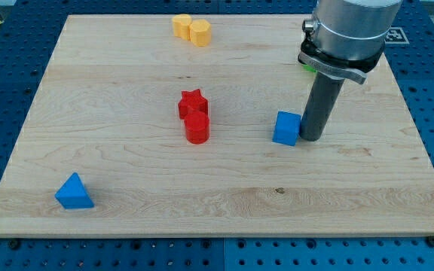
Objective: Slide the blue cube towards blue triangle
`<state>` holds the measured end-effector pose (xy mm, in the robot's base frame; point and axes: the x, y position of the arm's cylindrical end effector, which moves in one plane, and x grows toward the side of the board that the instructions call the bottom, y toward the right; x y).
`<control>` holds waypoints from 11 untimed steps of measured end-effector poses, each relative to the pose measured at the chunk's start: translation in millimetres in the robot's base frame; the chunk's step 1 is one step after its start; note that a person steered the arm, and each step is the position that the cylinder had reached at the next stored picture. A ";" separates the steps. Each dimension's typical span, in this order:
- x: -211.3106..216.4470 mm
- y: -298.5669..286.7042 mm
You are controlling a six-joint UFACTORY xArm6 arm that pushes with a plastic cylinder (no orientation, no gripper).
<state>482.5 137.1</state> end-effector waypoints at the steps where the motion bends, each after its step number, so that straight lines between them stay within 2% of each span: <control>1: -19.1 23.6; 2: -26.9 2.1; 3: -2.4 -42.7; 4: 47.9 -79.8; 5: 77.5 -91.9; 6: 49.5 -49.4; 7: 17.7 -39.5; 8: 13.5 -90.0; 10: 65.9 -176.6; 11: 54.6 -153.6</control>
